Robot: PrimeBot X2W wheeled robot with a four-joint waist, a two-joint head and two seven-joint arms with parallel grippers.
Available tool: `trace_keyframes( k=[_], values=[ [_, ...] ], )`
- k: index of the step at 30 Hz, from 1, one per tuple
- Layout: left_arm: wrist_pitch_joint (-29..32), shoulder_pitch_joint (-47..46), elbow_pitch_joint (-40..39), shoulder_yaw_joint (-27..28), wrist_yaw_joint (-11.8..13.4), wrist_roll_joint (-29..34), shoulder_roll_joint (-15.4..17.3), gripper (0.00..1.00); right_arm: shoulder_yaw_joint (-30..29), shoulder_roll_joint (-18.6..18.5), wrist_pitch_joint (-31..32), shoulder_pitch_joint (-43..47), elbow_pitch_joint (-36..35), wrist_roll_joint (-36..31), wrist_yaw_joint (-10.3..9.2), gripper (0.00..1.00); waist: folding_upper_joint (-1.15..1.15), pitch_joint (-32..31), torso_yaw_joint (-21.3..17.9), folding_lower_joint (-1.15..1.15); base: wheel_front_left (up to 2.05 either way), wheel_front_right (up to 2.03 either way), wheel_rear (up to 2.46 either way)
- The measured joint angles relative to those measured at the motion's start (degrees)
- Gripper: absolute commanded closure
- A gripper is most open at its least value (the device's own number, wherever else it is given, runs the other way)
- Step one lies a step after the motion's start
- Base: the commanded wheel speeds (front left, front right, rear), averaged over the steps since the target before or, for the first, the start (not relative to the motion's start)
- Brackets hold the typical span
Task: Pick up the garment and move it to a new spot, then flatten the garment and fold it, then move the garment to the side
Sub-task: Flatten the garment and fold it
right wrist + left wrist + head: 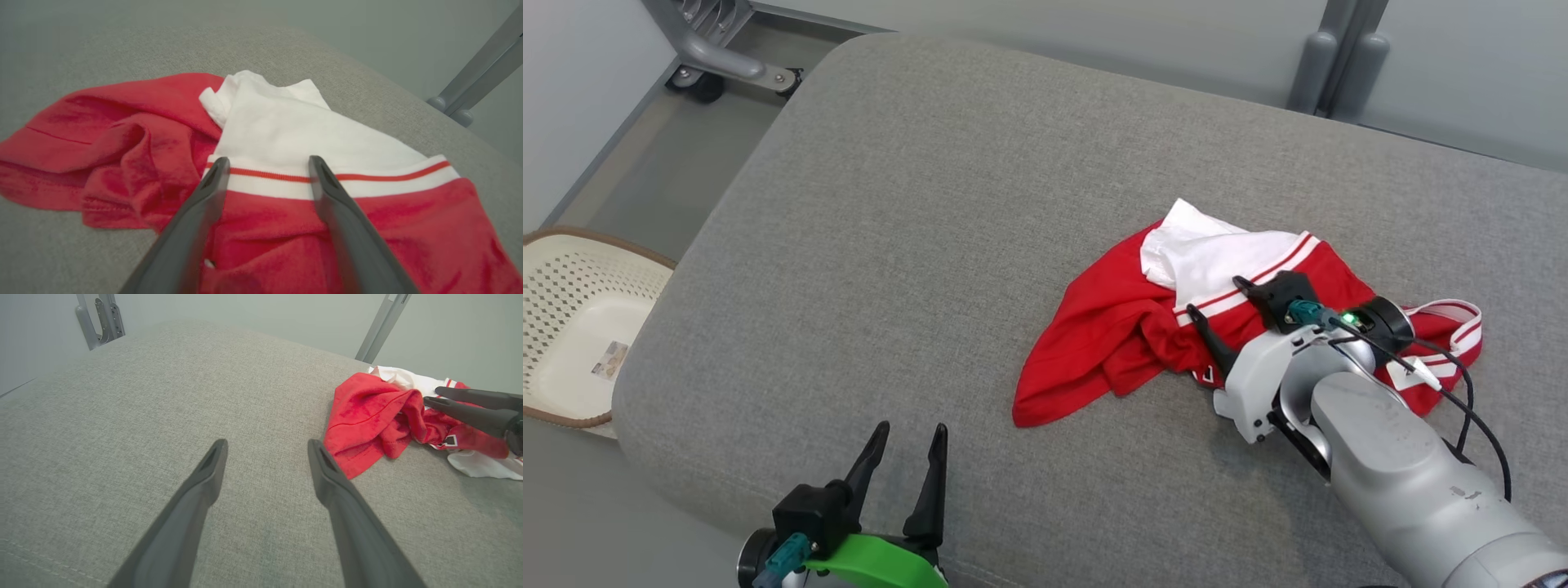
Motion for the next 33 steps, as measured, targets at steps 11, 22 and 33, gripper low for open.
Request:
trace_keyframes(
  k=[11, 22, 33],
  values=[
    [0.00, -1.27, -0.73, -1.10, 0.00, -0.88, -0.01, 0.00, 1.02, -3.10, -1.45, -5.96, 4.19, 4.59, 0.00, 1.00, 0.00, 2.38, 0.85, 0.00, 0.00, 0.00, 0.00],
    [0.01, -4.81, -1.56, -8.40, 0.00, -2.59, -0.02, 0.00, -15.40, -13.10, -2.15, -18.07, 1.71, -5.46, 0.00, 1.00, 0.00, 5.71, 2.72, 0.00, 0.00, 0.00, 0.00],
    [0.00, -5.08, -2.33, -12.68, 0.75, -4.28, -0.07, 0.00, -32.81, -15.04, -1.89, -25.18, 12.15, -20.38, 0.00, 0.00, 0.00, 9.43, 8.86, 0.00, 0.00, 0.00, 0.00]
  ],
)
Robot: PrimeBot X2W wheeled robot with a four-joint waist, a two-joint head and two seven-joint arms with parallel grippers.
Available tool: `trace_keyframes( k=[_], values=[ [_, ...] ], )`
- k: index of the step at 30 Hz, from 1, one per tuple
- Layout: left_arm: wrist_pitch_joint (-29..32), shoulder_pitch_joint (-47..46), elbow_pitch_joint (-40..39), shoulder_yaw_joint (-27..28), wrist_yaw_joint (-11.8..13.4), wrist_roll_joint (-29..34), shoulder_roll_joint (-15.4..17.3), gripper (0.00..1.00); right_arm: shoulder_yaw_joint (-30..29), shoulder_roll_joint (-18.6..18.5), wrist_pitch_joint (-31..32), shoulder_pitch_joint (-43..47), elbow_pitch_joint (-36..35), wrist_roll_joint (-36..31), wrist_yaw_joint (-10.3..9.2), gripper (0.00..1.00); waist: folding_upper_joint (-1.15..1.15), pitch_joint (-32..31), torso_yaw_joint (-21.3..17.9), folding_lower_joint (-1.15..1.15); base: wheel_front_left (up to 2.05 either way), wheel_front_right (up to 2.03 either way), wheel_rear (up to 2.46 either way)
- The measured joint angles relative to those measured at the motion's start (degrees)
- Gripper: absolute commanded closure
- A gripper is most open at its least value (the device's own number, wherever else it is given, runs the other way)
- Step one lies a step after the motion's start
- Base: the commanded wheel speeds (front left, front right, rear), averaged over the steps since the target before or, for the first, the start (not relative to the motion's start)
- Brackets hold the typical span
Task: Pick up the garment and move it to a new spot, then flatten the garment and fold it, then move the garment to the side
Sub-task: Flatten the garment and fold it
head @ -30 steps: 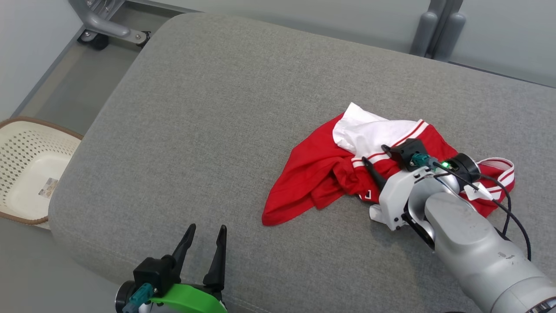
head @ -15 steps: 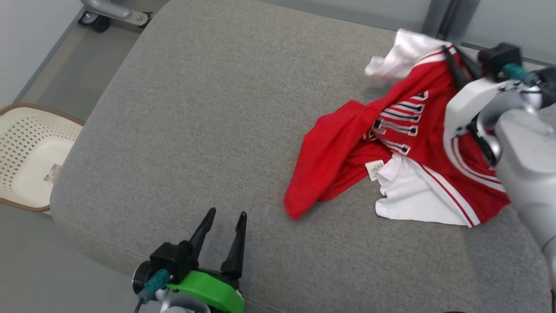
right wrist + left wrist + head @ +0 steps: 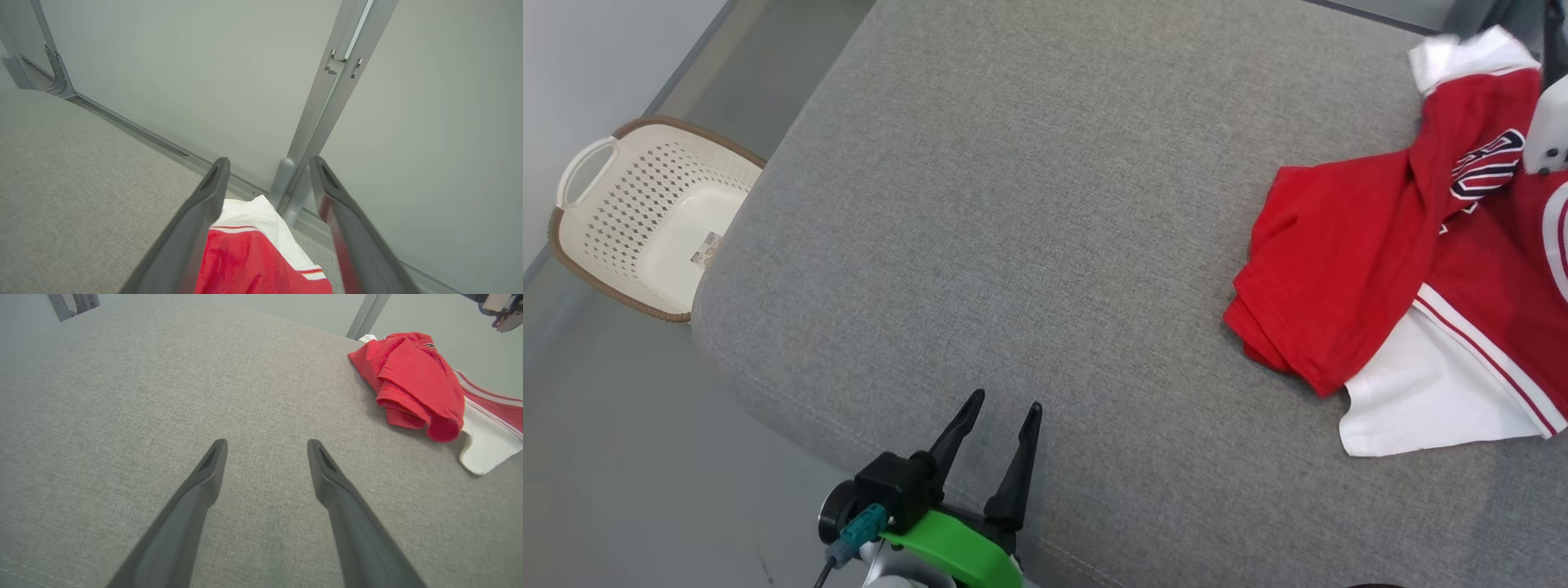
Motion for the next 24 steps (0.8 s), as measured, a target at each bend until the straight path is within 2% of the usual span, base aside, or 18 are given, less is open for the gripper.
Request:
trace_keyframes(
  k=[3, 9, 19, 24],
  values=[
    [0.00, 0.91, 1.02, 0.93, 0.00, 0.16, 0.07, 0.00, -2.20, 2.80, -0.10, 4.58, -2.66, -0.51, 0.00, 0.00, 0.00, -0.36, 0.43, 0.00, 0.00, 0.00, 0.00],
    [0.00, 1.51, 2.02, 2.46, -0.27, 1.99, 0.04, 0.00, -1.47, 9.07, -0.27, 16.17, -16.34, 3.31, 0.00, 0.00, 0.00, -1.06, -1.89, 0.00, 0.00, 0.00, 0.00],
    [0.00, 1.70, 3.37, 3.44, -0.66, 3.94, -0.02, 0.00, 4.24, 13.04, -0.27, 40.93, -30.92, 15.62, 0.00, 0.00, 0.00, -5.66, -9.67, 0.00, 0.00, 0.00, 0.00],
    [0.00, 3.59, 4.05, 4.31, -0.68, 4.76, -0.01, 0.00, 5.41, 14.85, -0.29, 48.96, -33.44, 18.87, 0.00, 0.00, 0.00, -8.77, -12.96, 0.00, 0.00, 0.00, 0.00]
  ],
)
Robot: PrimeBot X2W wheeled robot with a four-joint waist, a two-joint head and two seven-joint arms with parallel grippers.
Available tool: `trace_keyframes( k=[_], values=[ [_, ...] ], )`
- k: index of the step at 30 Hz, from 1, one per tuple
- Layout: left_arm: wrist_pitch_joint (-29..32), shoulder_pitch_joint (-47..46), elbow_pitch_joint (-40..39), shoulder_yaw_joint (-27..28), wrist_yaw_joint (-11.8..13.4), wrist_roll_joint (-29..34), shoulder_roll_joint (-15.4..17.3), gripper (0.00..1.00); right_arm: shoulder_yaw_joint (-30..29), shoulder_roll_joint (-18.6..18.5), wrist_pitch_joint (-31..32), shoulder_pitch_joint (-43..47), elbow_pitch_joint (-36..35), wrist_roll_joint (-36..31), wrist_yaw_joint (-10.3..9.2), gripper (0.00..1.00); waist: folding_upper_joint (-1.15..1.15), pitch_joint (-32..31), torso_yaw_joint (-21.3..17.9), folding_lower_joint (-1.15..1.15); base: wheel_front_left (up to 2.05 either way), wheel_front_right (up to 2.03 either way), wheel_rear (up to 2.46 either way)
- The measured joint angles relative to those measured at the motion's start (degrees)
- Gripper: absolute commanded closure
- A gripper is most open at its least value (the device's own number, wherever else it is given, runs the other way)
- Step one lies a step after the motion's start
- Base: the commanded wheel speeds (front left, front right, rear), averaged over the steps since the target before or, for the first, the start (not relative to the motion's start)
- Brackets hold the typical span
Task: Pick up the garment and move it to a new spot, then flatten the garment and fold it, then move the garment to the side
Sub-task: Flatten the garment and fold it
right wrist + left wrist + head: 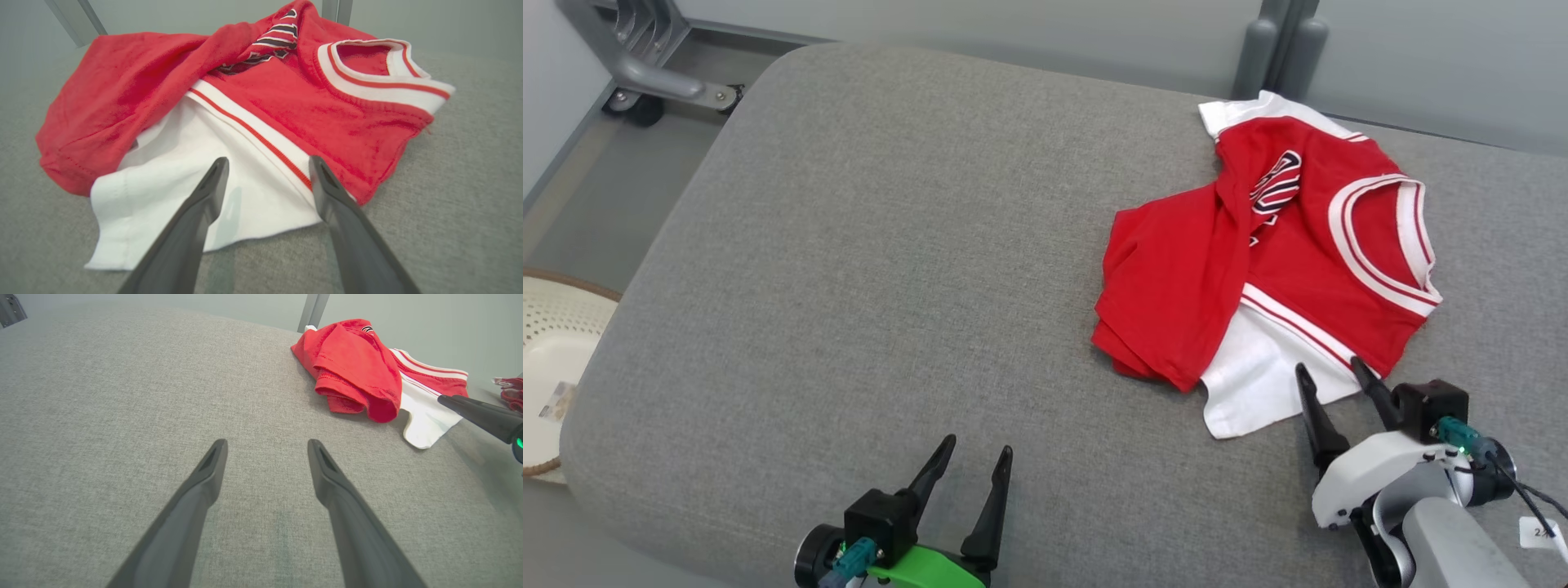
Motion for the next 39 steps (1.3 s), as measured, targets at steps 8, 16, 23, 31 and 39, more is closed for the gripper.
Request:
trace_keyframes(
  k=[8, 16, 23, 31, 39],
  values=[
    [0.00, 1.44, 0.98, -0.86, -0.03, 0.05, 0.00, 0.00, 2.52, 3.33, 0.00, 4.14, 3.21, 1.08, 0.00, 0.00, 0.00, -4.46, -2.35, 0.00, 0.00, 0.00, 0.00],
    [0.00, 1.43, 1.12, -0.33, -0.05, 0.10, 0.01, 0.00, 3.93, 5.02, -0.07, 3.36, 7.16, 2.02, 0.00, 0.00, 0.00, -4.38, -0.62, 0.00, 0.00, 0.00, 0.00],
    [0.00, 1.49, 1.22, 0.02, -0.07, 0.12, 0.01, 0.00, 6.25, 5.72, -0.32, 0.12, 11.15, 3.52, -0.07, 0.12, 0.00, -3.51, 0.54, 0.00, 0.00, 0.00, 0.00],
    [0.00, 1.52, 0.71, 1.12, -0.07, 0.12, 0.02, 0.00, 6.50, 4.94, -0.23, -0.30, 11.76, 3.82, 0.03, 1.00, 0.00, -3.96, -0.42, 0.00, 0.00, 0.00, 0.00],
    [0.00, 1.91, -0.62, 0.49, -0.07, -0.13, 0.01, 0.00, 3.52, 0.62, -0.23, 5.49, 7.37, 3.67, 0.03, 1.00, 0.00, -5.27, -5.36, 0.00, 0.00, 0.00, 0.00]
  ],
)
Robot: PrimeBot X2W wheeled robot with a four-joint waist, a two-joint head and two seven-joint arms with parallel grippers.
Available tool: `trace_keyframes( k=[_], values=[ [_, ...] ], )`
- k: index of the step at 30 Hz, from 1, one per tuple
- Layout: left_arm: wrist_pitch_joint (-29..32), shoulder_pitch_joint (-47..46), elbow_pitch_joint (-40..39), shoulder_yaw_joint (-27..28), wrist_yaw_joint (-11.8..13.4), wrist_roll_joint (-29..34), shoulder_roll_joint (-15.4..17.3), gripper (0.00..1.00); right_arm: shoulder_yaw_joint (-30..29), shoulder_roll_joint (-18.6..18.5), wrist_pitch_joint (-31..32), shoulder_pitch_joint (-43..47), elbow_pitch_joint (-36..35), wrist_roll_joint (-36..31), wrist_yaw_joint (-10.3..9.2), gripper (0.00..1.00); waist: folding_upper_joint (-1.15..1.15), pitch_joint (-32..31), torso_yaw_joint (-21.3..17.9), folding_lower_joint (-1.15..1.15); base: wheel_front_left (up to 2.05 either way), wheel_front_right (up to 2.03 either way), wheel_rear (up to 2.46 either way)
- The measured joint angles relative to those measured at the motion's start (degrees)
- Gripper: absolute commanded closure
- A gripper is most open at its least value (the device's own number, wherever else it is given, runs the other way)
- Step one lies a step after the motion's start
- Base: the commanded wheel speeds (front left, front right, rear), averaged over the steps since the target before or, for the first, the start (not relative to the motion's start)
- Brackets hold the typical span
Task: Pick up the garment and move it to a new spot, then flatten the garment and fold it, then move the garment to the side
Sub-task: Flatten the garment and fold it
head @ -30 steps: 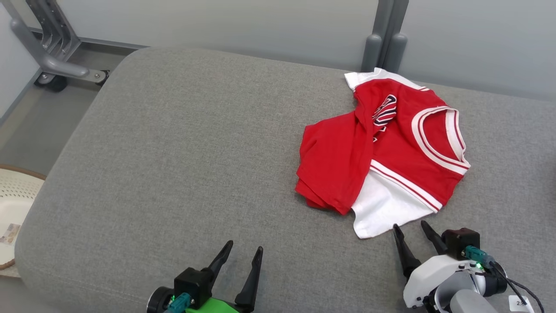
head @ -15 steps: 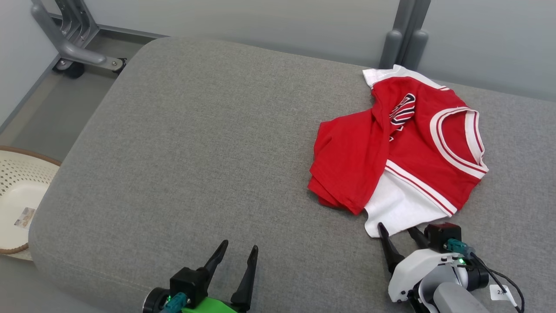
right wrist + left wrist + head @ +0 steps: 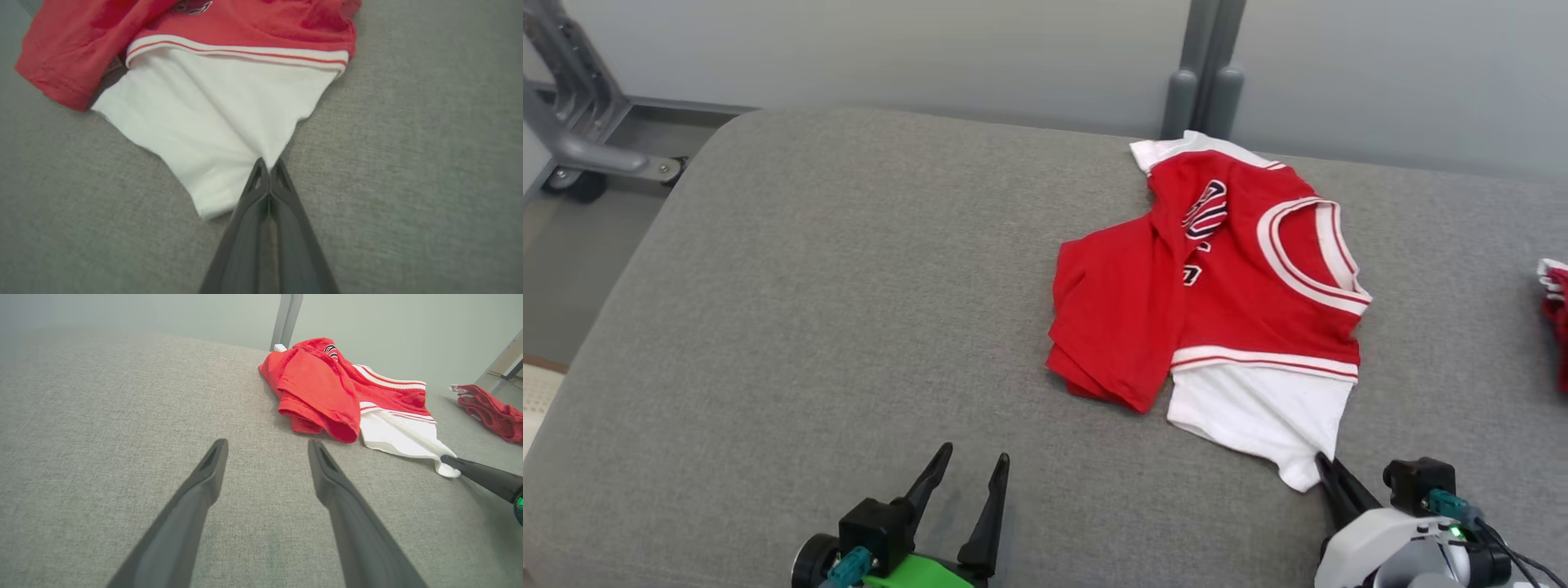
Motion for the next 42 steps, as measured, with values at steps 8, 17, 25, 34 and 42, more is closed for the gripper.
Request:
trace_keyframes(
  k=[8, 17, 25, 34, 42],
  values=[
    [0.00, -0.83, -0.82, -2.48, 0.00, -1.04, 0.00, 0.00, -0.92, -2.10, 0.00, 4.87, -2.01, -0.56, 0.00, 1.00, 0.00, -1.27, -6.34, 0.00, 0.00, 0.00, 0.00],
    [0.00, -2.90, -0.52, -7.97, 0.00, -2.83, -0.02, 0.00, -1.66, -4.75, 0.01, 5.90, -2.34, -1.54, 0.00, 1.00, 0.00, -1.59, -12.94, 0.00, 0.00, 0.00, 0.00],
    [0.00, -7.20, 0.04, -15.72, 0.00, -1.64, -0.02, 0.00, -5.00, -4.11, 0.09, 5.89, -6.14, -2.47, -0.03, 0.00, 0.00, -0.59, -16.78, 0.00, 0.00, 0.00, 0.00],
    [0.01, -13.71, 9.54, -24.83, 0.01, 5.56, 0.08, 0.00, -5.28, -1.91, 0.10, 5.29, -9.25, -4.81, -0.03, 0.00, 0.00, 1.02, -19.81, 0.00, 0.00, 0.00, 0.00],
    [0.00, -16.18, 13.91, -21.97, 1.58, 9.53, 0.03, 0.00, -3.86, -0.86, 0.10, 3.22, -10.66, -4.49, -0.03, 0.00, 0.00, 3.11, -22.60, 0.00, 0.00, 0.00, 0.00]
  ],
)
